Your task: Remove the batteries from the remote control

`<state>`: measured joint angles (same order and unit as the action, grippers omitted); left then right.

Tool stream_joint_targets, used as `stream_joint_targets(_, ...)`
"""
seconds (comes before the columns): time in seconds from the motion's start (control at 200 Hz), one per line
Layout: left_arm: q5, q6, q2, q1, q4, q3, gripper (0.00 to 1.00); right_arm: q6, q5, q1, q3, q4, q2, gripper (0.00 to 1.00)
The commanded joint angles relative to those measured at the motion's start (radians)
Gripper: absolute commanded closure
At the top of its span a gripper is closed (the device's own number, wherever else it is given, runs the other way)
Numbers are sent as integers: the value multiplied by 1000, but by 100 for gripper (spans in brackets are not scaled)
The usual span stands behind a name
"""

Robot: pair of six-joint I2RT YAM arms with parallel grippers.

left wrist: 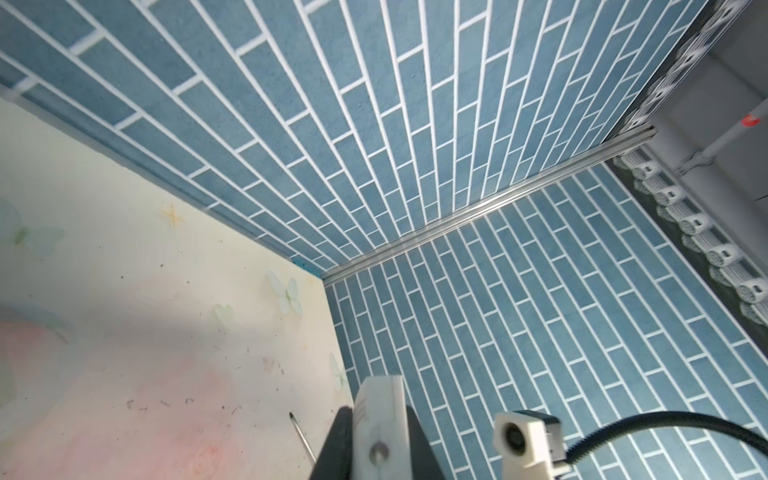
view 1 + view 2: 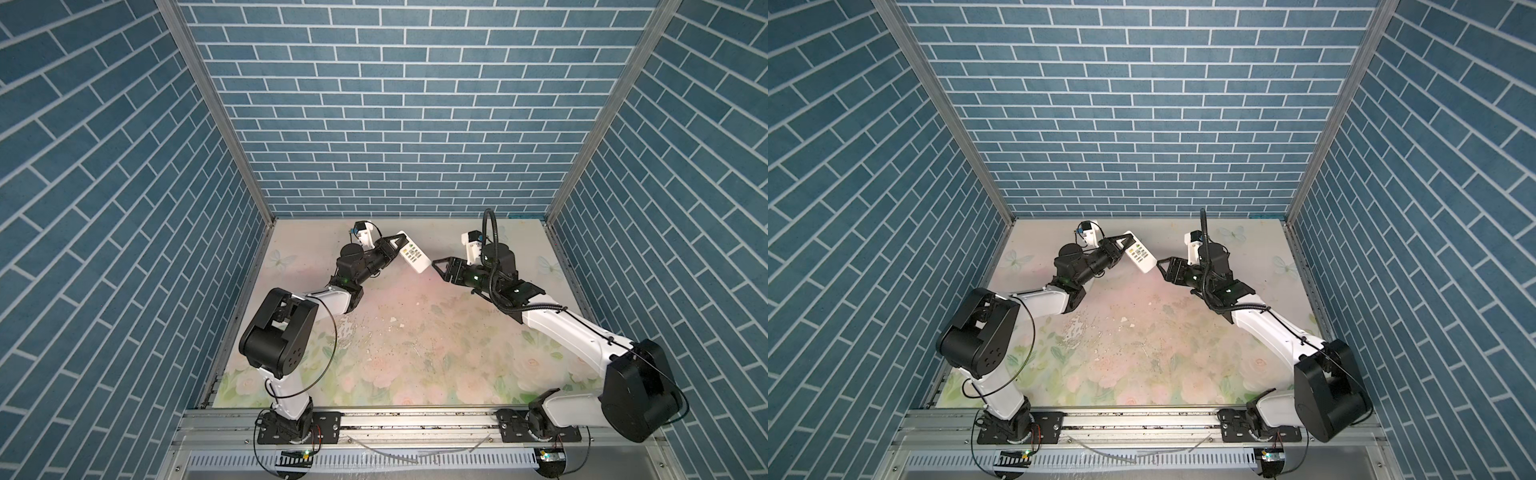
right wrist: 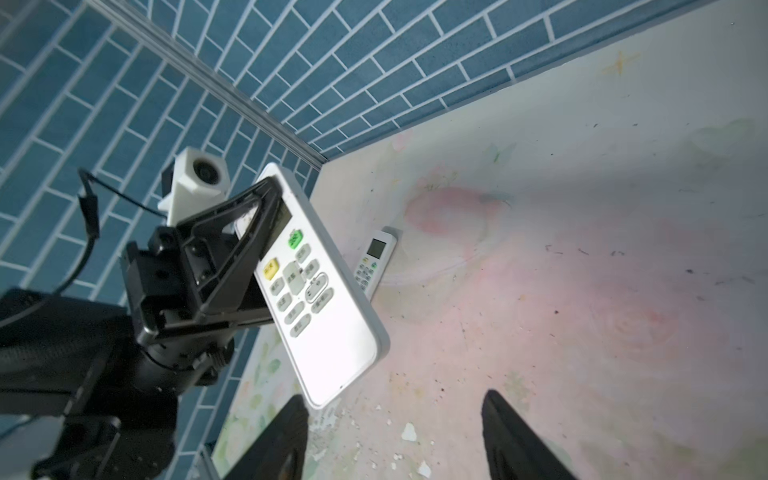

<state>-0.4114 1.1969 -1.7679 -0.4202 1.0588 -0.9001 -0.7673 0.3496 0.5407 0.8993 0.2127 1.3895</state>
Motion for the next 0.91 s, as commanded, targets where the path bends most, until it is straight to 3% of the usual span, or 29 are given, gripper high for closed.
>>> stream_joint_targets(0.0, 47, 57, 16, -3, 148, 16, 100, -170, 85, 0, -16, 305, 59, 39)
stream_joint_targets(0.265, 57, 61, 10, -14, 171, 30, 100, -252, 158, 5, 49, 458, 184, 41)
stream_joint_targets(0.545, 71, 62, -24, -41, 196, 12, 100, -263, 171, 37, 90, 499, 232, 43)
stream_joint_targets(0.9, 86, 64, -30, -51, 230, 34, 100, -293, 194, 51, 136, 562, 279, 54)
